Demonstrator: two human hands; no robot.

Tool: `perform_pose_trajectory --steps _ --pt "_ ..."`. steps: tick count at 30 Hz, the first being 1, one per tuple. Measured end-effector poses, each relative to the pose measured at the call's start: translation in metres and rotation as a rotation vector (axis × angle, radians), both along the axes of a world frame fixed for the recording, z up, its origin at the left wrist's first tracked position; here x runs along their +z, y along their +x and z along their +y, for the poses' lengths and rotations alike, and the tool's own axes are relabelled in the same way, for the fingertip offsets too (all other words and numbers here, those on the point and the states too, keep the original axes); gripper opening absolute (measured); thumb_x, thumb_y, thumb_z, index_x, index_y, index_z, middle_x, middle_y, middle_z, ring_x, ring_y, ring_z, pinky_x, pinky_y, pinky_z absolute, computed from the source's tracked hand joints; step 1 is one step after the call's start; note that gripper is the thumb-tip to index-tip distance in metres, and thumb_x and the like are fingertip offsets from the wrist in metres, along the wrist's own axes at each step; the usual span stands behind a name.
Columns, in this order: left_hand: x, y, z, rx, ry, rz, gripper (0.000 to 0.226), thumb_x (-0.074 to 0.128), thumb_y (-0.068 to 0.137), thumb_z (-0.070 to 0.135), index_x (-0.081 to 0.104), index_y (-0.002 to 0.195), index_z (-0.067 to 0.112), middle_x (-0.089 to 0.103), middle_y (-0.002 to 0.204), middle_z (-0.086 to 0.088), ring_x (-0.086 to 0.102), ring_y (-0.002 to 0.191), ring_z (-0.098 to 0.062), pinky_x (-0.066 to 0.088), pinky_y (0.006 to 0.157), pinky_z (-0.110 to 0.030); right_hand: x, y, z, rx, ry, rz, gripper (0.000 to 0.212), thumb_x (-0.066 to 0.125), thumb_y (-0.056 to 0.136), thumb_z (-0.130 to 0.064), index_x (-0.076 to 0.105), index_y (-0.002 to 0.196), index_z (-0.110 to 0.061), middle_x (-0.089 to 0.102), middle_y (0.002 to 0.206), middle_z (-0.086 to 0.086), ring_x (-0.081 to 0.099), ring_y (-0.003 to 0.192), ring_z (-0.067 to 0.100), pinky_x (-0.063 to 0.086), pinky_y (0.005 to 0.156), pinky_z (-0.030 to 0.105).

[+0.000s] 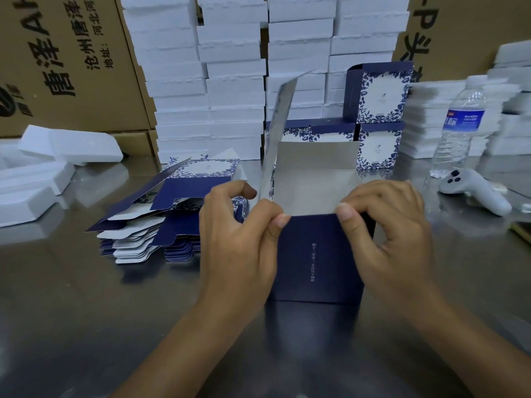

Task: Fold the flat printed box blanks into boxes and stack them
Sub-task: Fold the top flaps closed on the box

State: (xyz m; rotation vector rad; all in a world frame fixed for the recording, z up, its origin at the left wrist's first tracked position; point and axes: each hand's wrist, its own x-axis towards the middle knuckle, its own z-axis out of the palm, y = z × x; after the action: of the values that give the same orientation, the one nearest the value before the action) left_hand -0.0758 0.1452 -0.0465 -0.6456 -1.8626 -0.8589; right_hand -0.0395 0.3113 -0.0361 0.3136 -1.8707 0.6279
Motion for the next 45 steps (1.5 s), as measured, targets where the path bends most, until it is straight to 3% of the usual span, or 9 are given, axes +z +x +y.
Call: perform_pose_trajectory --steps 8,16,27,29,32,34,40,43,45 --pt "0.002 -0.002 -0.006 0.078 -0.075 0.108 0.041 0.039 0.099 0.036 0.067 0.083 0.01 0.048 0.113 -0.016 0.042 0.105 -0.027 0.034 0.087 -0.034 -0.001 -0.002 0.003 0.022 -0.016 -0.055 0.03 0.045 0.092 -0.026 0.054 0.067 -0.012 0.056 0.071 -0.004 0.042 0.076 0.012 0.03 0.08 0.03" --pt "0.006 -0.006 -0.012 0.124 -0.07 0.13 0.044 0.041 0.098 0.031 0.07 0.078 0.005 0.054 0.101 -0.023 0.044 0.094 -0.029 0.038 0.077 -0.039 -0.004 -0.002 0.007 0.119 -0.012 0.014 0.028 0.049 0.091 -0.021 0.056 0.066 -0.01 0.057 0.073 -0.002 0.048 0.077 0.018 0.037 0.078 0.042" --pt "0.003 -0.009 -0.015 -0.005 0.065 -0.059 0.033 0.045 0.093 0.028 0.067 0.085 0.006 0.042 0.099 -0.001 0.05 0.085 -0.029 0.045 0.07 -0.047 -0.003 -0.004 0.009 0.063 0.016 0.059 0.034 0.051 0.089 -0.025 0.058 0.062 -0.005 0.057 0.073 0.001 0.047 0.08 0.017 0.037 0.08 0.041" --pt "0.003 -0.009 -0.015 -0.031 0.116 -0.118 0.032 0.045 0.092 0.032 0.067 0.089 0.01 0.046 0.095 0.001 0.051 0.083 -0.025 0.046 0.071 -0.041 -0.004 -0.004 0.01 0.067 0.035 0.078 0.035 0.051 0.09 -0.026 0.06 0.064 -0.004 0.059 0.073 0.003 0.051 0.079 0.021 0.037 0.08 0.044" --pt "0.005 -0.008 -0.015 -0.077 0.169 -0.2 0.027 0.043 0.092 0.037 0.063 0.089 0.021 0.052 0.089 0.003 0.05 0.081 -0.009 0.038 0.073 -0.011 -0.003 -0.003 0.009 0.069 0.047 0.09 0.034 0.048 0.091 -0.022 0.062 0.066 -0.004 0.06 0.073 0.004 0.053 0.078 0.025 0.037 0.079 0.045" --pt "0.006 -0.007 -0.014 -0.097 0.178 -0.23 0.013 0.047 0.093 0.036 0.056 0.085 0.031 0.055 0.086 0.003 0.05 0.081 -0.002 0.035 0.072 -0.005 -0.003 -0.003 0.006 0.051 0.058 0.1 0.033 0.048 0.091 -0.02 0.061 0.065 -0.004 0.059 0.072 0.003 0.052 0.077 0.024 0.036 0.079 0.041" --pt "0.007 -0.004 -0.012 -0.141 0.222 -0.312 0.011 0.05 0.09 0.035 0.052 0.08 0.038 0.055 0.084 0.008 0.051 0.082 -0.001 0.036 0.074 -0.006 -0.004 -0.002 0.006 0.113 0.048 0.078 0.027 0.05 0.09 -0.021 0.065 0.072 -0.008 0.061 0.08 -0.002 0.053 0.085 0.018 0.039 0.082 0.042" --pt "0.007 -0.007 -0.014 -0.163 0.295 -0.381 0.012 0.054 0.092 0.029 0.056 0.081 0.03 0.058 0.086 0.005 0.053 0.081 -0.003 0.037 0.074 -0.009 -0.001 -0.001 0.011 0.152 -0.022 0.058 0.019 0.046 0.092 -0.022 0.063 0.097 -0.016 0.059 0.097 -0.005 0.053 0.098 0.016 0.04 0.091 0.041" --pt "0.009 -0.01 -0.016 -0.207 0.4 -0.458 0.016 0.056 0.093 0.023 0.057 0.079 0.03 0.06 0.085 0.006 0.053 0.077 -0.003 0.038 0.071 -0.013 0.0 -0.001 0.014 0.121 -0.095 0.054 0.021 0.043 0.094 -0.024 0.055 0.109 -0.019 0.054 0.107 -0.011 0.048 0.105 0.009 0.036 0.096 0.028"
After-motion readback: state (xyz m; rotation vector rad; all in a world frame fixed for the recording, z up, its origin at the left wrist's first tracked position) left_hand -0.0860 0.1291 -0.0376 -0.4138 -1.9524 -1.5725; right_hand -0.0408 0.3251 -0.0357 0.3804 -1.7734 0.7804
